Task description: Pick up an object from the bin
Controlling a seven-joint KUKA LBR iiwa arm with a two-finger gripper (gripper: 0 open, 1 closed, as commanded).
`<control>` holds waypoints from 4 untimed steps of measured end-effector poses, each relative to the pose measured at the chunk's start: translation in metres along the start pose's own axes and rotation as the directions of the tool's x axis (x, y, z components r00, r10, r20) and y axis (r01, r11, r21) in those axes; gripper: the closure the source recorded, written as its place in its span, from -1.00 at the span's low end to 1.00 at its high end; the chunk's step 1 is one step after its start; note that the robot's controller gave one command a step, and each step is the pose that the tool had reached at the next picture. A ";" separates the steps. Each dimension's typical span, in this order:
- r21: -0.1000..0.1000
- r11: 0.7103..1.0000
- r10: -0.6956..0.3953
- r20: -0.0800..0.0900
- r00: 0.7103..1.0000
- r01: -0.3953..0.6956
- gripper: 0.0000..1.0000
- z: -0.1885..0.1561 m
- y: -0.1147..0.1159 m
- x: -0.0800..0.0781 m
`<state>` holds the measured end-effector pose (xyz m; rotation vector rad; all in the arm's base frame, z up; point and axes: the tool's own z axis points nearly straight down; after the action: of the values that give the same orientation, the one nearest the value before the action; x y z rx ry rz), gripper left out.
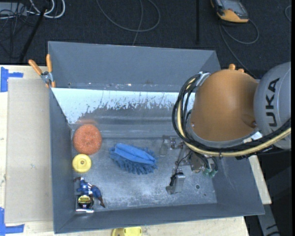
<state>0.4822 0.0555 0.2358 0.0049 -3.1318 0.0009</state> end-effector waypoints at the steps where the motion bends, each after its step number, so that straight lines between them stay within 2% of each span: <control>1: -0.001 1.000 0.002 0.008 1.000 -0.002 -1.00 -0.004 0.000 -0.001; 2: -0.001 1.000 -0.009 0.018 1.000 0.009 -1.00 0.044 0.009 -0.044; 3: -0.001 1.000 -0.013 0.016 1.000 0.013 -1.00 0.058 0.012 -0.053; 4: -0.001 0.993 -0.120 -0.005 0.993 0.120 -1.00 0.044 0.023 -0.033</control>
Offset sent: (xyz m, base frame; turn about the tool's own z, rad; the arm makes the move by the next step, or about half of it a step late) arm 0.0751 0.0177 -0.0951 -0.0235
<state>0.5145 0.0789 0.1920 0.1920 -3.1203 -0.0008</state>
